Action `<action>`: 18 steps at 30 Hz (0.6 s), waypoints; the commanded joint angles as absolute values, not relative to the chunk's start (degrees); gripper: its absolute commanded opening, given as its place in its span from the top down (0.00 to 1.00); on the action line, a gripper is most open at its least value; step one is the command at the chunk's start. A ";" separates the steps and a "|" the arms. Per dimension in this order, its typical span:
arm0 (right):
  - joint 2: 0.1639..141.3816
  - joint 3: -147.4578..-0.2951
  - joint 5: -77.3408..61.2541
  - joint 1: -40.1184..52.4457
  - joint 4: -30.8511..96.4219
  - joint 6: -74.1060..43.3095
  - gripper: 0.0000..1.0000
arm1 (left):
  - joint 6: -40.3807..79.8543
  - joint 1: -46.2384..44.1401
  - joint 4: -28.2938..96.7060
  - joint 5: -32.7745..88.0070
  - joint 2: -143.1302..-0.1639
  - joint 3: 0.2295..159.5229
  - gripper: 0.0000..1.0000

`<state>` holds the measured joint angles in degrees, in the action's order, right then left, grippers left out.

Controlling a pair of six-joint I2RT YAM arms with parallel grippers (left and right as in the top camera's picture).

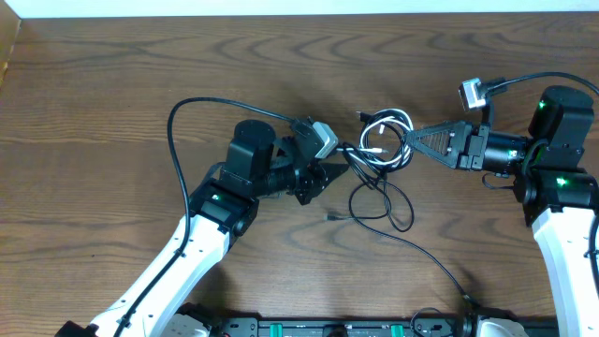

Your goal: Untangle cables

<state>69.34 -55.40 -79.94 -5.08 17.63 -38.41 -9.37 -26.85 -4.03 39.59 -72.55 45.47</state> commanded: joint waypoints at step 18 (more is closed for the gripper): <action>69.12 -55.81 -81.19 -5.26 17.32 -39.18 0.99 | -10.48 -26.98 -9.10 30.83 -72.69 46.30 0.57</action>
